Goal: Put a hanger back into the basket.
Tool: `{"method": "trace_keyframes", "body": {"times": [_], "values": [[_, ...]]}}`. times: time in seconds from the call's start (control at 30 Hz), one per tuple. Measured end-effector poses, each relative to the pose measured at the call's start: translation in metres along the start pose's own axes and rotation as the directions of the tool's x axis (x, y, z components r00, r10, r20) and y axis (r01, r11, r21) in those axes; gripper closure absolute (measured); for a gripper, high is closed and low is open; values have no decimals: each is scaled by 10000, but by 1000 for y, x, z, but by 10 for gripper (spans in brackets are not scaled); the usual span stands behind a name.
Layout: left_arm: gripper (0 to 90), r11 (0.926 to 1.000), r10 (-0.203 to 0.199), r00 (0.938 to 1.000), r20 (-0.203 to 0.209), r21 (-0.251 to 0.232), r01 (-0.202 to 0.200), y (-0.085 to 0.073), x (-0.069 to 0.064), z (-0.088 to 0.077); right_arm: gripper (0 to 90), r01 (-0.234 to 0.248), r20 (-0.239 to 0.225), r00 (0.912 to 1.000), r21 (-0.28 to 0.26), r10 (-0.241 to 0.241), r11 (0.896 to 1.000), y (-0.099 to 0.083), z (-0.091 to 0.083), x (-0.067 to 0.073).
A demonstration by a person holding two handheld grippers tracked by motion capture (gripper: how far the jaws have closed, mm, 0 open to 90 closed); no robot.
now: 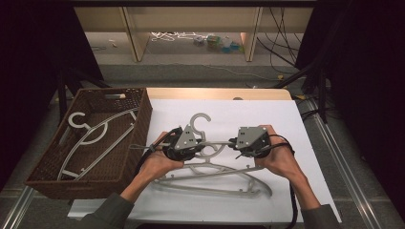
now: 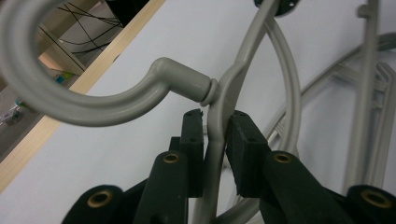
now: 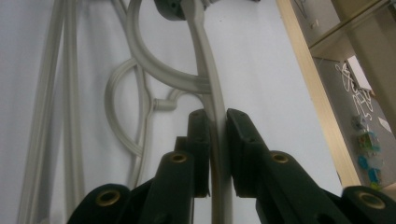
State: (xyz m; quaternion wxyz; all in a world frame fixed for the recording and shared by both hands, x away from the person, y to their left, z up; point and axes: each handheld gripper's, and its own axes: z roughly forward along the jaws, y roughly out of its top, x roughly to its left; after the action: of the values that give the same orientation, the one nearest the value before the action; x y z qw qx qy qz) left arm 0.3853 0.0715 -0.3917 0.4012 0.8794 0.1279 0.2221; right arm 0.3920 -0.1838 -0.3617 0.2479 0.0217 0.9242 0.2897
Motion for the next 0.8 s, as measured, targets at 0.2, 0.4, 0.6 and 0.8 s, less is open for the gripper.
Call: {"method": "trace_keyframes", "body": {"times": [0.2,0.4,0.6,0.8], "values": [[806,10000,-88,9999,109,-39,88,0,-2,-1,730,-889,328,9955,-76,891,9960,0,1,0],[810,9975,-708,9975,-36,-78,708,0,6,-11,530,-2412,658,9655,-1388,2520,9605,4,-5,-3],[811,9884,-1520,9881,-248,-59,1519,-3,17,-19,413,-3400,843,9268,-2259,3660,9129,3,-13,-6],[811,9735,-2273,9736,-188,-296,2267,-7,26,-28,343,-4323,746,8788,-2934,4713,8526,0,-21,-7]]}}
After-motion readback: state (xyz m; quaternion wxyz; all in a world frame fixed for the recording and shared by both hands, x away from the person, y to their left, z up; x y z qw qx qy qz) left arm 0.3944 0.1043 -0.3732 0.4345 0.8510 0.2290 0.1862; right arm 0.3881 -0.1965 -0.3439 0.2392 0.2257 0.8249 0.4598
